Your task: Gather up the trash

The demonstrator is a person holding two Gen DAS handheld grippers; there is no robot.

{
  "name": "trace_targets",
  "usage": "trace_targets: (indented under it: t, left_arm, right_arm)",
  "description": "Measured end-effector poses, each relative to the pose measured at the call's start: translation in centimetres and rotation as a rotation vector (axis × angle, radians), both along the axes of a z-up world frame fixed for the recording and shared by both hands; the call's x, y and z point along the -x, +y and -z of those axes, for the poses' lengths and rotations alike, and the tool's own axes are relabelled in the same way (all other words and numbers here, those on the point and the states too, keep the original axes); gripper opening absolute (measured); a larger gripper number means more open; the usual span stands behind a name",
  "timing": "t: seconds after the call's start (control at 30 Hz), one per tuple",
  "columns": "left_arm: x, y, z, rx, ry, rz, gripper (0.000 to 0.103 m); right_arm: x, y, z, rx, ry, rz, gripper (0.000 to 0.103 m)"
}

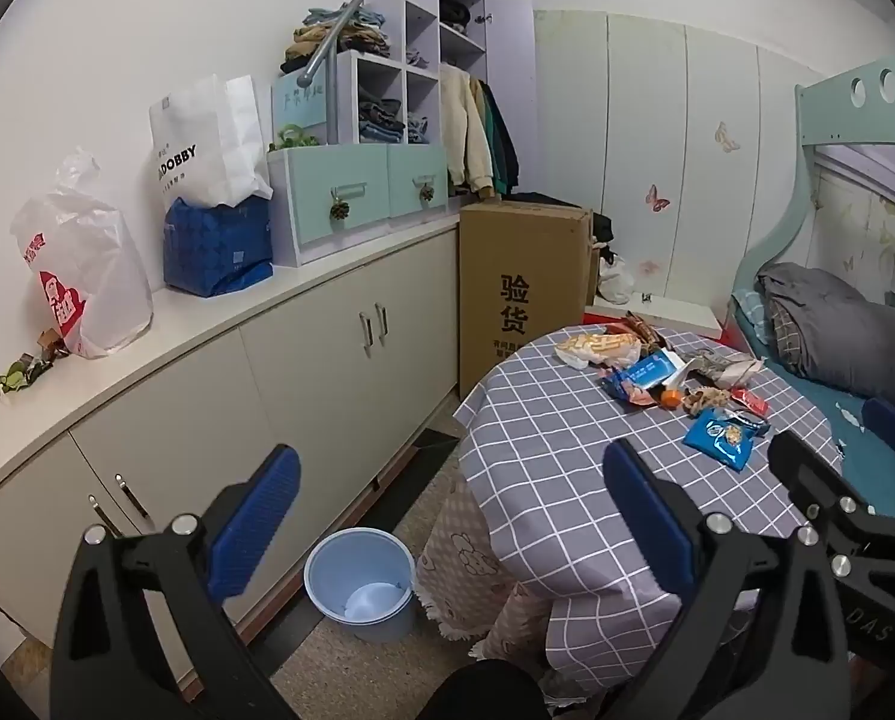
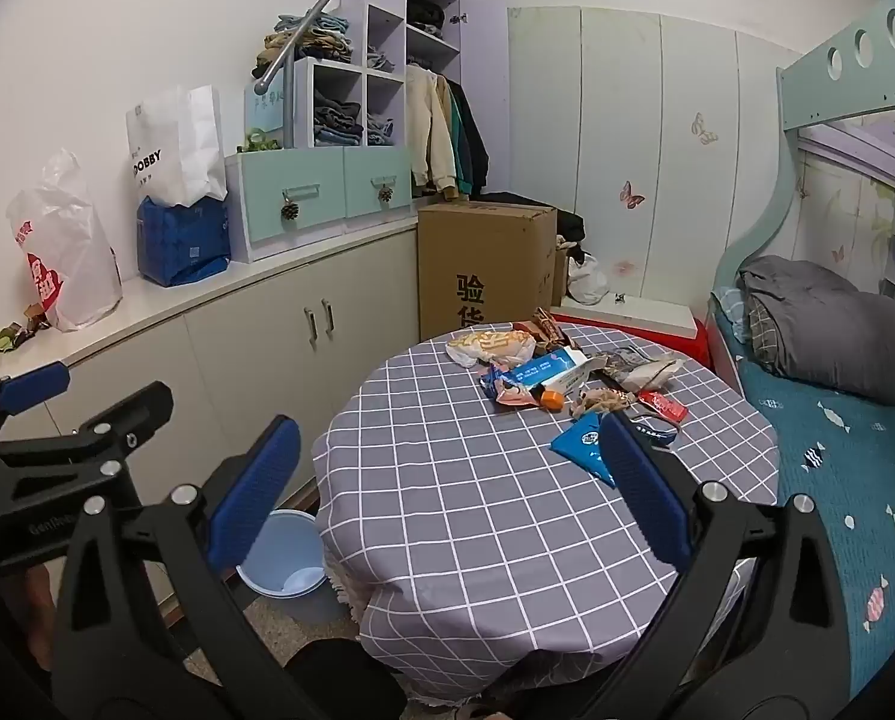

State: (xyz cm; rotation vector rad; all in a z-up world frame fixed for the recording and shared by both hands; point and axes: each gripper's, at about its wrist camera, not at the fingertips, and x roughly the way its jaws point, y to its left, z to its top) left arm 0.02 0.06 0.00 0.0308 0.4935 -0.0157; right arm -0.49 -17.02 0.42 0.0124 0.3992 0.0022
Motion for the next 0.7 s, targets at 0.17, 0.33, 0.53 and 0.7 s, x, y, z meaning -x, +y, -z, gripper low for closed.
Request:
trace_targets:
  t: [0.17,0.33,0.53,0.7]
  left_arm:
    - [-0.02,0.06,0.00,0.002,0.000,0.000,0.099]
    - [0.01,0.00,-0.01,-0.005,-0.002,-0.001,0.099]
    - [0.00,-0.04,0.01,-0.006,-0.001,0.000,0.099]
    - [0.00,-0.01,0.00,-0.005,-0.001,-0.001,0.099]
  right_arm:
    - [-0.08,0.01,0.07,-0.001,0.002,-0.003,0.097]
    - [-0.15,0.05,0.17,-0.002,0.004,-0.002,0.097]
    - [-0.29,0.13,0.34,0.000,0.006,0.000,0.097]
    - [-0.30,0.13,0.36,-0.001,0.008,0.000,0.097]
